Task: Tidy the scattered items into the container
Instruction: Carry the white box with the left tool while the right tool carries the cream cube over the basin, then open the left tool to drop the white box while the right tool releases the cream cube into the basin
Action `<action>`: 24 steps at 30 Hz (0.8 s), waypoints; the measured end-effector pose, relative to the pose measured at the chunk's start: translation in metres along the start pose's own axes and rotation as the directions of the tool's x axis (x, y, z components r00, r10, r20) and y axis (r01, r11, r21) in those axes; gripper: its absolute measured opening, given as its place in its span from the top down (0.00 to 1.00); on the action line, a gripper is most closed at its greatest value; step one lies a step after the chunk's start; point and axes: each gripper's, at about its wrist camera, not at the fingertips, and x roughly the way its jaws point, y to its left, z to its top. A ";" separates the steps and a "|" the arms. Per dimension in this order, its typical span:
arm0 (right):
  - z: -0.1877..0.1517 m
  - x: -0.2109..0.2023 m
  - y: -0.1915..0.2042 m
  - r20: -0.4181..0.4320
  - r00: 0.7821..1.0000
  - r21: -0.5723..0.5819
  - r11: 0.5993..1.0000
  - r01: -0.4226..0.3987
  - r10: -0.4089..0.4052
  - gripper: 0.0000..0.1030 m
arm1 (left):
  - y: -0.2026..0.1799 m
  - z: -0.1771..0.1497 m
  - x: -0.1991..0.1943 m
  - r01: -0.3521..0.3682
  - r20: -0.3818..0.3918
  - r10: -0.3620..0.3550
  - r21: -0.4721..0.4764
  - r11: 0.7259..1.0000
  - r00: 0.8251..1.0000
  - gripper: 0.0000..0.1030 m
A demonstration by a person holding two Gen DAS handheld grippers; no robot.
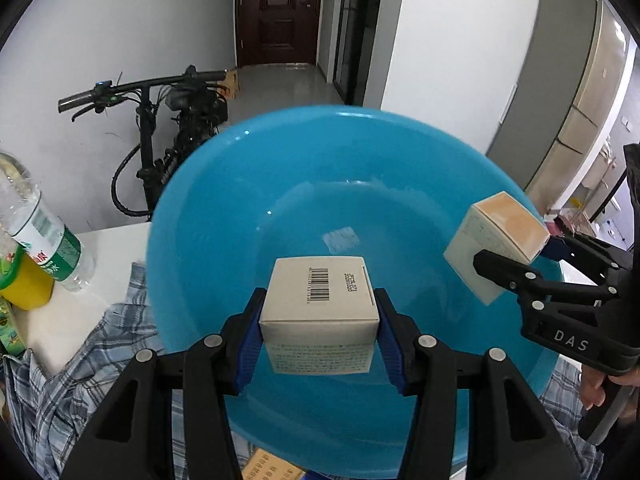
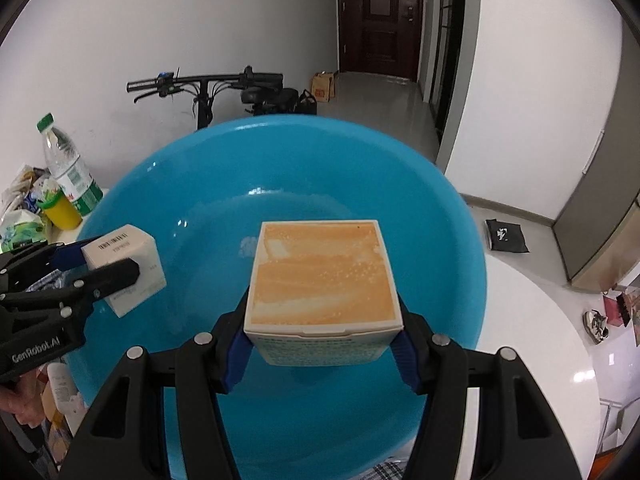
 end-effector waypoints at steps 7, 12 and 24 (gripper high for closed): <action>0.000 0.000 -0.001 -0.005 1.000 -0.003 1.000 0.021 -0.021 0.43 | -0.004 0.000 0.007 -0.005 -0.009 0.005 0.006 1.000 1.000 0.48; 0.002 0.003 0.002 -0.006 1.000 -0.011 1.000 0.026 -0.026 0.43 | 0.003 0.001 0.009 -0.001 -0.008 0.001 -0.003 1.000 1.000 0.48; -0.001 0.002 0.002 -0.013 1.000 -0.010 1.000 0.020 -0.020 0.43 | -0.001 -0.003 -0.006 -0.023 0.049 0.022 0.025 0.999 0.999 0.24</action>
